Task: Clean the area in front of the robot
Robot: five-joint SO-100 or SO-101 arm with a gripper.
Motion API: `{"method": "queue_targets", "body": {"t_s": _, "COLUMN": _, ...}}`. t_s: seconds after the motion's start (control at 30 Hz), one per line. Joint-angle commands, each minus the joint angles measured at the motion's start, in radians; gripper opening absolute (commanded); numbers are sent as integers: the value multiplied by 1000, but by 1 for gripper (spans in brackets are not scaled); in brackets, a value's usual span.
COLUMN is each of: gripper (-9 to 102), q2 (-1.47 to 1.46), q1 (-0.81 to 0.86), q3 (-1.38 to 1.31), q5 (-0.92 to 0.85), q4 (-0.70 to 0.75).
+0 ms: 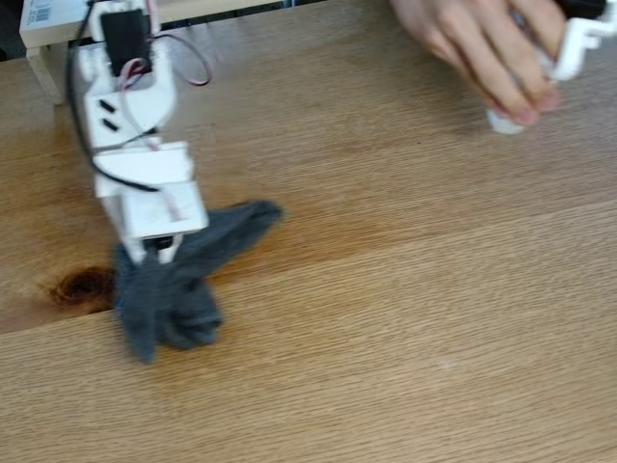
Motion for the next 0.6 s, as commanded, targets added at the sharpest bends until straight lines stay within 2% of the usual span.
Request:
{"method": "queue_targets", "body": {"t_s": 0.0, "gripper": 0, "q2": 46, "q1": 195, "q3": -66, "q5": -46, "q4": 60}}
{"method": "queue_targets", "body": {"t_s": 0.1, "gripper": 0, "q2": 77, "q1": 258, "q3": -66, "q5": -77, "q4": 164}}
{"method": "queue_targets", "body": {"t_s": 0.27, "gripper": 0, "q2": 212, "q1": 264, "q3": -66, "q5": -28, "q4": 454}}
{"method": "queue_targets", "body": {"t_s": 0.43, "gripper": 0, "q2": 495, "q1": 78, "q3": -66, "q5": 75, "q4": 738}}
{"method": "queue_targets", "body": {"t_s": 0.57, "gripper": 0, "q2": 713, "q1": -147, "q3": -75, "q5": 143, "q4": 811}}
